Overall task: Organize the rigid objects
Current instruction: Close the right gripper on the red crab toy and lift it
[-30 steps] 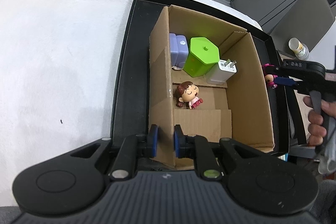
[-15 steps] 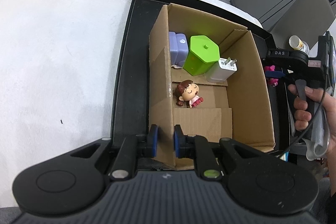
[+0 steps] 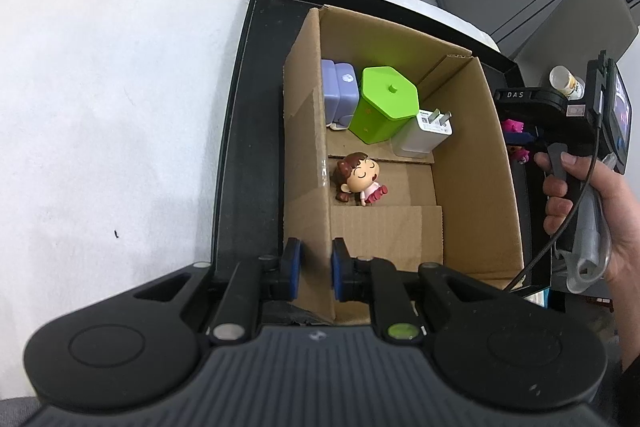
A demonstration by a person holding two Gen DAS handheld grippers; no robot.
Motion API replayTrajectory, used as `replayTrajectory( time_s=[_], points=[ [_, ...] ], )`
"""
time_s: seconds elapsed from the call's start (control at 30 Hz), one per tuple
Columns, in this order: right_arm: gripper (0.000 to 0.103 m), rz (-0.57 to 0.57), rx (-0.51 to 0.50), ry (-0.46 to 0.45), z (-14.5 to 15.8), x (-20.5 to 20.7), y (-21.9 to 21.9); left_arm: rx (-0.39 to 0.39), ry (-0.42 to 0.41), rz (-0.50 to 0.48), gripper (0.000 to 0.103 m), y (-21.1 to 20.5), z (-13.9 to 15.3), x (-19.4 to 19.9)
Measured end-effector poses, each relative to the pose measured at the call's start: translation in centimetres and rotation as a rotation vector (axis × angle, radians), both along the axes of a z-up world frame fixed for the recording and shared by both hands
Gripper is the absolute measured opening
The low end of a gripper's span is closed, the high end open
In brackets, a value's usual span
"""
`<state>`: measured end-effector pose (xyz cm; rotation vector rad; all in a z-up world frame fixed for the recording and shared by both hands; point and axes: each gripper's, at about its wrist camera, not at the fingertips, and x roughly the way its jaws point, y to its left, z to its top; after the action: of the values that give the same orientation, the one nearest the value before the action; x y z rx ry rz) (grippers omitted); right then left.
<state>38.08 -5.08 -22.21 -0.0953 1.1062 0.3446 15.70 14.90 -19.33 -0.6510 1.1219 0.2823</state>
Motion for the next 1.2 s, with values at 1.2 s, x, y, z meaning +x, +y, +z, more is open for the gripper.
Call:
replayTrajectory(
  time_s=[1.2],
  points=[
    [0.039,0.095,-0.007,-0.023,3.3,-4.2,-2.1,0.001,-0.005,0.022,0.016,0.5,-0.3,0.0]
  ],
)
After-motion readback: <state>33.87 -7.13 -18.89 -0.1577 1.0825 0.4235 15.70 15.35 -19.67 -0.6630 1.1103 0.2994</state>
